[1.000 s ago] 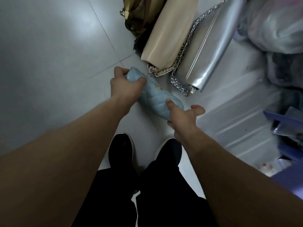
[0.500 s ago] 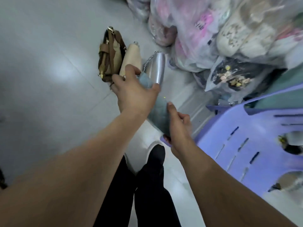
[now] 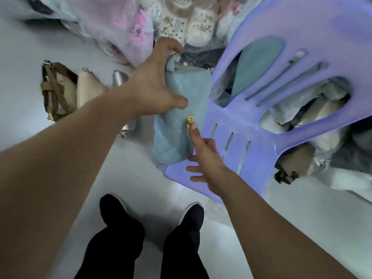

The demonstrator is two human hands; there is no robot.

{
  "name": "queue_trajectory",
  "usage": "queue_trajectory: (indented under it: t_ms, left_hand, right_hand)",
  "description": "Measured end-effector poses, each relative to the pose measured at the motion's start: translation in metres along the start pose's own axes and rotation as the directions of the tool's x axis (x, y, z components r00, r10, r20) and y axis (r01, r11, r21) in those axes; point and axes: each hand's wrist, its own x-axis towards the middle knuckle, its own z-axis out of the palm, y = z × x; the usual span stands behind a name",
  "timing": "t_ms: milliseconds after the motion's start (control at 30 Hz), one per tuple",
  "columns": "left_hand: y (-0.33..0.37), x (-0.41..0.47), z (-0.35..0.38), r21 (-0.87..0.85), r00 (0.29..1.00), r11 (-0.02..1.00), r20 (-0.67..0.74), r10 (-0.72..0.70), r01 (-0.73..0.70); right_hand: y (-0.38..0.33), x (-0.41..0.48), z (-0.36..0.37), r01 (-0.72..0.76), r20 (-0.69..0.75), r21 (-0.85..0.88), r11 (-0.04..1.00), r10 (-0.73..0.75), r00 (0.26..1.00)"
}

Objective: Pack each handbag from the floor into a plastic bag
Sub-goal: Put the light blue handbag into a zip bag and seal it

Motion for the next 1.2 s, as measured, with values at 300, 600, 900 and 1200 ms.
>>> queue_trajectory:
  t_ms: [300,600,900,1200]
  left_hand:
    - [0.05,0.015,0.09,0.051,0.893,0.998,0.448,-0.047,0.027]
    - [0.044,0.022,0.167,-0.233,0.903,0.944,0.412,-0.122,0.234]
    - [0.045,0.045,0.211,0.372,0.949,0.923,0.245,-0.2,0.098]
    - [-0.01,0.009,0.247,-0.222,0.784,0.766,-0.01,-0.621,0.603]
  right_hand:
    - [0.002,0.034,-0.124,0.232,0.127,0.402,0.886,-0.305,0.944]
    - [0.05,0.045,-0.19,0.137,0.219,0.289,0.948,-0.204,0.954]
    - [0.095,0.042,-0.203,0.072,-0.075,0.59,0.804,-0.035,0.997]
    - [0.123,0.072,-0.197,0.061,-0.151,0.772,0.633,0.089,0.984]
